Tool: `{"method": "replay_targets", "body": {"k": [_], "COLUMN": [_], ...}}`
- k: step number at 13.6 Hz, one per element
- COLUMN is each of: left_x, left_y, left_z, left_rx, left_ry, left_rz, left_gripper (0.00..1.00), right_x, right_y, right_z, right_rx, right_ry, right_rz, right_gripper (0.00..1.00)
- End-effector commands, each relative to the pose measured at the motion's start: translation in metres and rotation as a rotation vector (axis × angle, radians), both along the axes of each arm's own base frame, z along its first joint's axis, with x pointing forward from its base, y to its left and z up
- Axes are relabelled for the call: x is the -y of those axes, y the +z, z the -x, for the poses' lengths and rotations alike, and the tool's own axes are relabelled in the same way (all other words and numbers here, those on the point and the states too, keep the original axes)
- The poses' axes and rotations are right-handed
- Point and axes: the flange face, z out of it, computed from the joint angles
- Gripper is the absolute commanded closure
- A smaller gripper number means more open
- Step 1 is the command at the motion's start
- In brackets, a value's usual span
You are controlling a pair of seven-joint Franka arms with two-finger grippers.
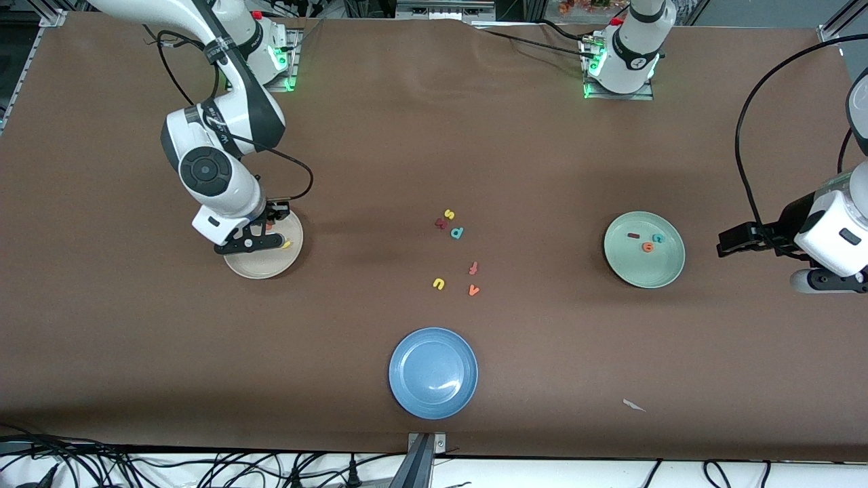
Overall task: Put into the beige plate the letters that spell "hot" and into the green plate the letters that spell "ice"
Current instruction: 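Carry the orange f to the beige plate and open the right gripper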
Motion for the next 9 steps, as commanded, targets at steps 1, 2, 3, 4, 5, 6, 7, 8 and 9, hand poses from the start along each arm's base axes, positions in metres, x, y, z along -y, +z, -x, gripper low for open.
{"method": "replay_targets", "body": {"k": [1,2,3,4,5,6,7,8,9], "left_x": [0.011,0.011,0.013,0.014,0.012,0.006,0.002,0.000,0.001], "left_y": [0.014,0.015,0.015,0.018,0.018,0.018,0.020,0.024,0.030], "left_z": [0.005,0.005,0.005,0.004,0.003,0.003,0.004,0.005,0.008], "left_rx": [0.032,0.035,0.036,0.047,0.048,0.048,0.050,0.056,0.061], "left_ry": [-0.028,-0.031,-0.032,-0.034,-0.025,-0.011,-0.004,-0.001,-0.001], "left_rz": [0.015,0.014,0.017,0.017,0.016,0.015,0.016,0.016,0.016], "left_gripper": [0.00,0.00,0.00,0.00,0.00,0.00,0.00,0.00,0.00], "right_x": [-0.001,0.000,0.001,0.005,0.010,0.010,0.008,0.005,0.004], "right_y": [0.006,0.007,0.008,0.008,0.009,0.017,0.029,0.050,0.070], "right_z": [0.009,0.008,0.007,0.006,0.003,-0.002,-0.010,-0.019,-0.025], "right_rx": [-0.007,-0.005,-0.004,-0.009,-0.004,0.016,0.043,0.081,0.107], "right_ry": [0.006,0.004,-0.005,-0.018,-0.032,-0.033,-0.036,-0.039,-0.050], "right_rz": [-0.015,-0.015,-0.022,-0.029,-0.031,-0.037,-0.047,-0.060,-0.077], "right_gripper": [0.11,0.00,0.00,0.00,0.00,0.00,0.00,0.00,0.00]}}
